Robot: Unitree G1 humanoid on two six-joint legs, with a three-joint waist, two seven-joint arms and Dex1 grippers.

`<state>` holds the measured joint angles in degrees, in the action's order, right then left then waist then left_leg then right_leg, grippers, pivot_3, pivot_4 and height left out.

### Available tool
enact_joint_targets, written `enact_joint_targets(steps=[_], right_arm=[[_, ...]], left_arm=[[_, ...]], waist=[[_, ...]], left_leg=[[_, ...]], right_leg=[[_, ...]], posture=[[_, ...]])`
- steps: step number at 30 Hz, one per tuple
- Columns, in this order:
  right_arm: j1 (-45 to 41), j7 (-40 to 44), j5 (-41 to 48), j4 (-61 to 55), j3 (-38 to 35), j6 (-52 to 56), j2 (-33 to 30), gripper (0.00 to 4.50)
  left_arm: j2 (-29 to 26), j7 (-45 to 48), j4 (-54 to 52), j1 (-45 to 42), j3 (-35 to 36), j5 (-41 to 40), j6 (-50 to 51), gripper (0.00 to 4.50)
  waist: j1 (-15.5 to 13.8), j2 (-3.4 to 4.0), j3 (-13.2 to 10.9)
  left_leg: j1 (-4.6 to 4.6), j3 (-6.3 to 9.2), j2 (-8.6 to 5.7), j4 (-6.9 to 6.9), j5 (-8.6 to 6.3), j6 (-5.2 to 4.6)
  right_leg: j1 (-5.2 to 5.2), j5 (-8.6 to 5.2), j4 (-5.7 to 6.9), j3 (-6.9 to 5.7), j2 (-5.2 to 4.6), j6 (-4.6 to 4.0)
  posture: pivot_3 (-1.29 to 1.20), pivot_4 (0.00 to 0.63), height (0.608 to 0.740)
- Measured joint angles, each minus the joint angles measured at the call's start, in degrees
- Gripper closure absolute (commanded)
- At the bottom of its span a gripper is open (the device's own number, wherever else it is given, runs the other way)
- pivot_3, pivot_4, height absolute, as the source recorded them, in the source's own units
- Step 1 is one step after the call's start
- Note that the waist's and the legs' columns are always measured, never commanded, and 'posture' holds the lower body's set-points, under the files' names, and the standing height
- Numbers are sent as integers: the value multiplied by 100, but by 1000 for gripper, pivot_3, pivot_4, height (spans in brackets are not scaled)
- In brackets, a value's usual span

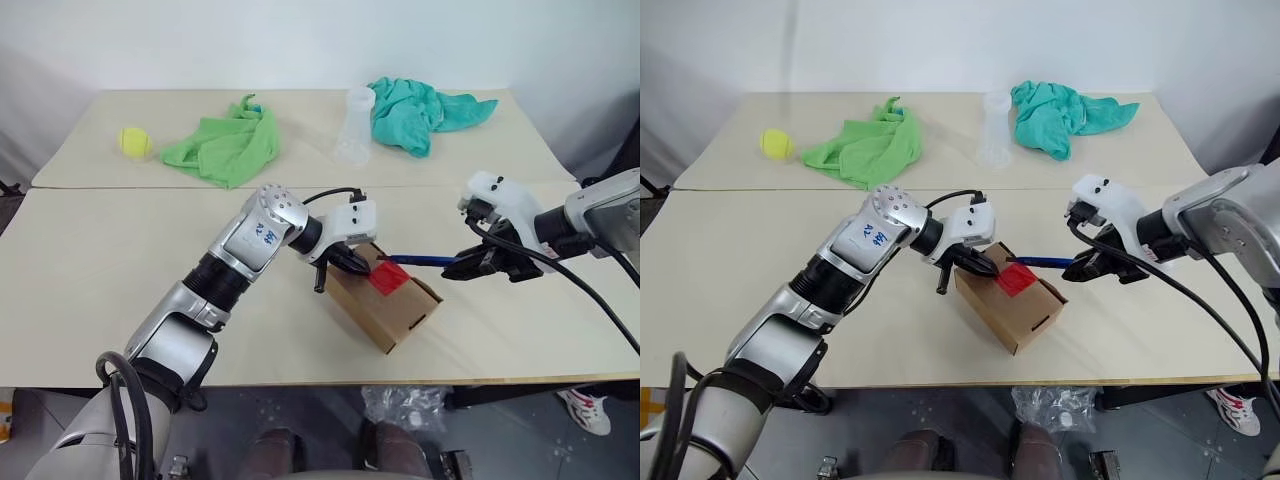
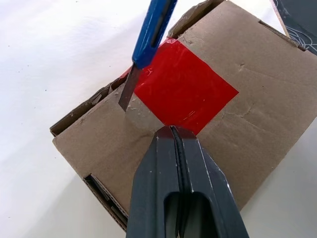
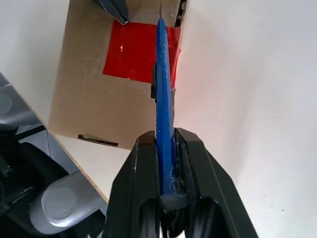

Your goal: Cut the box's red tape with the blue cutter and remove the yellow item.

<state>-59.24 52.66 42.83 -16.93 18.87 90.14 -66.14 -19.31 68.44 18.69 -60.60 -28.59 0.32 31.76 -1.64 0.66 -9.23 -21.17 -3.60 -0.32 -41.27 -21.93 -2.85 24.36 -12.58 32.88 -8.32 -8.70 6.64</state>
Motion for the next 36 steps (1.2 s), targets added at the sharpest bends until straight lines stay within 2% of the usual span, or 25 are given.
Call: enact_joint_targets(steps=[26, 36], right_arm=[[143, -149, -122, 171, -194, 9, 4, 4343], [151, -310, -120, 183, -561, 35, 218, 4343]], left_arm=[[-11, -12, -86, 57, 40, 0, 67, 4500], [-35, -44, -213, 91, 40, 0, 149, 4500]], waist=[[4, 0, 0], [8, 2, -1]], left_leg=[[-1, 0, 0, 1, 0, 1], [-3, 1, 1, 2, -1, 2]], right_leg=[[0, 0, -2, -2, -5, 0], [2, 0, -4, -3, 1, 0]], posture=[[0, 150, 740], [0, 150, 740]])
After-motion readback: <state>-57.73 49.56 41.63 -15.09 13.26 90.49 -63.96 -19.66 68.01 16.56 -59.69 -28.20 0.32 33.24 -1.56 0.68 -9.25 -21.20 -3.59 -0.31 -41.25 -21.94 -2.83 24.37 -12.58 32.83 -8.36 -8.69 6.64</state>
